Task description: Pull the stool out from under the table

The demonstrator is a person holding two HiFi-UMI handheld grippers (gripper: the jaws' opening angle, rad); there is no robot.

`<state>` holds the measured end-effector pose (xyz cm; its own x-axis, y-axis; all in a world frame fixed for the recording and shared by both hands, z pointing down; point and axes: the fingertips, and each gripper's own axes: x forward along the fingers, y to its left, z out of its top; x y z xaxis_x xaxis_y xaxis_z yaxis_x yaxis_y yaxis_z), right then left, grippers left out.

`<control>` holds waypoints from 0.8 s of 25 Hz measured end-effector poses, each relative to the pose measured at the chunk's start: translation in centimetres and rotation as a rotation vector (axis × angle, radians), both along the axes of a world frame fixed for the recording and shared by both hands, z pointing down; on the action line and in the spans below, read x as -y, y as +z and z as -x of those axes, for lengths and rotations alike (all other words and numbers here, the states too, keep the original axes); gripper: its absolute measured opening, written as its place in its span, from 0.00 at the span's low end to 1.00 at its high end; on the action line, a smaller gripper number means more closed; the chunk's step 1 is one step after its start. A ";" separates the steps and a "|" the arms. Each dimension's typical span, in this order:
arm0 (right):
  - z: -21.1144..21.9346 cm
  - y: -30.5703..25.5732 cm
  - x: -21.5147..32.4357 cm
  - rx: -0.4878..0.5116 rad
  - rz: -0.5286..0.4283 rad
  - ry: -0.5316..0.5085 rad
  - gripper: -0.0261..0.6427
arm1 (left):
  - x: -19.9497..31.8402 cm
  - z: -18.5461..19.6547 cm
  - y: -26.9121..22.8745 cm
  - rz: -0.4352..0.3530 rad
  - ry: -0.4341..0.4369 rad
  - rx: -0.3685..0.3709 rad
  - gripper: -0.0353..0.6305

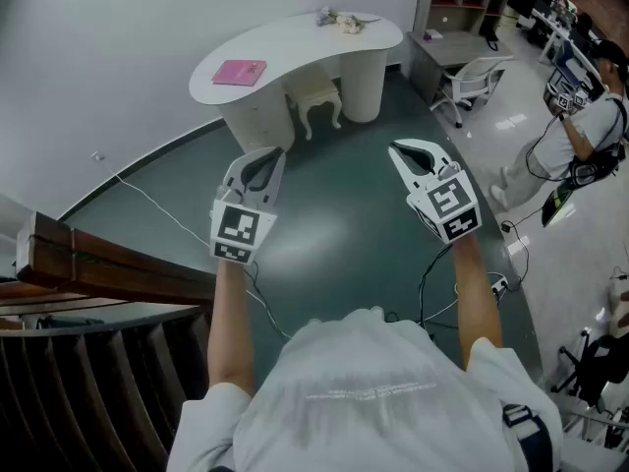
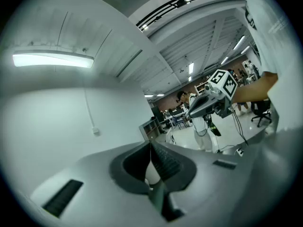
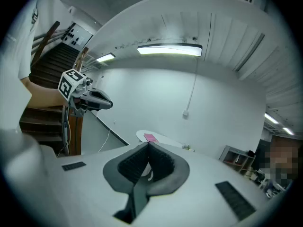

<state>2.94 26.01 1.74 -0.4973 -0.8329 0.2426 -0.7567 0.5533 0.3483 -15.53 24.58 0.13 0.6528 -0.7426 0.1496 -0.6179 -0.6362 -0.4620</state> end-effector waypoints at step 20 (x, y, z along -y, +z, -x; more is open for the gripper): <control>-7.6 4.7 2.7 0.000 0.040 -0.066 0.06 | 2.4 -7.1 3.5 0.048 -0.088 0.017 0.08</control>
<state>10.58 23.32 6.44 -0.5512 -0.7877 0.2751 -0.7179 0.6157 0.3248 -8.40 22.23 3.60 0.5826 -0.7886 0.1964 -0.6647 -0.6015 -0.4432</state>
